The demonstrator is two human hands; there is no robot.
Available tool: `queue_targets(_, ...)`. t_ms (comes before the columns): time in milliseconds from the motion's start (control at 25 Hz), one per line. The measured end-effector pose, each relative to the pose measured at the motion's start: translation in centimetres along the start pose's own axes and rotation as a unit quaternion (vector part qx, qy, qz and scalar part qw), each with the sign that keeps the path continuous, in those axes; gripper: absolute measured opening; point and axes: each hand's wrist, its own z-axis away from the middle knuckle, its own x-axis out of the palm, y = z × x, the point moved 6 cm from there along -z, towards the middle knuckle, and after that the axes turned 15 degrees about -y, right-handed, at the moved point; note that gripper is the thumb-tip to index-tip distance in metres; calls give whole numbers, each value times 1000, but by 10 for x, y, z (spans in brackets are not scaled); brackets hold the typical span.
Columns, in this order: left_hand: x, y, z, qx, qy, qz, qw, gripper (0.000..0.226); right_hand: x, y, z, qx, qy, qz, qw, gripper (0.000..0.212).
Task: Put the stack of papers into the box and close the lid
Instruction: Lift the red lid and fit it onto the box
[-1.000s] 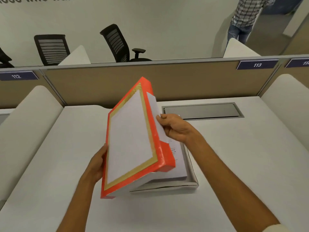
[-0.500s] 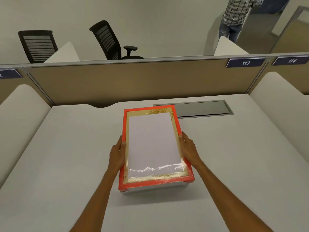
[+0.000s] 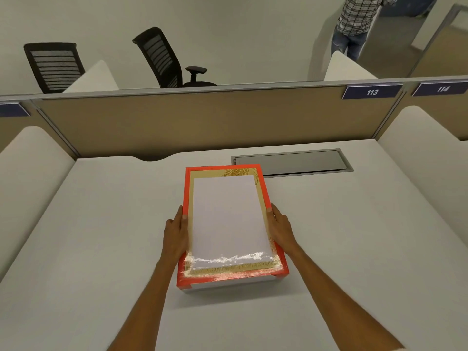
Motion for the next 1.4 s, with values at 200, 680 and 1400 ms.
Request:
queue_targets(200, 3, -1, 2, 12, -3, 0, 1000, 52, 2, 4, -2, -6, 6, 20, 1000, 47)
queue_targets(680, 7, 30, 9, 54, 76, -234, 968, 68, 8, -8, -6, 0, 76, 237, 969, 68)
queue_targets(1400, 49, 37, -17, 79, -31, -326, 942, 101, 40, -17, -25, -32, 19, 395, 918, 78)
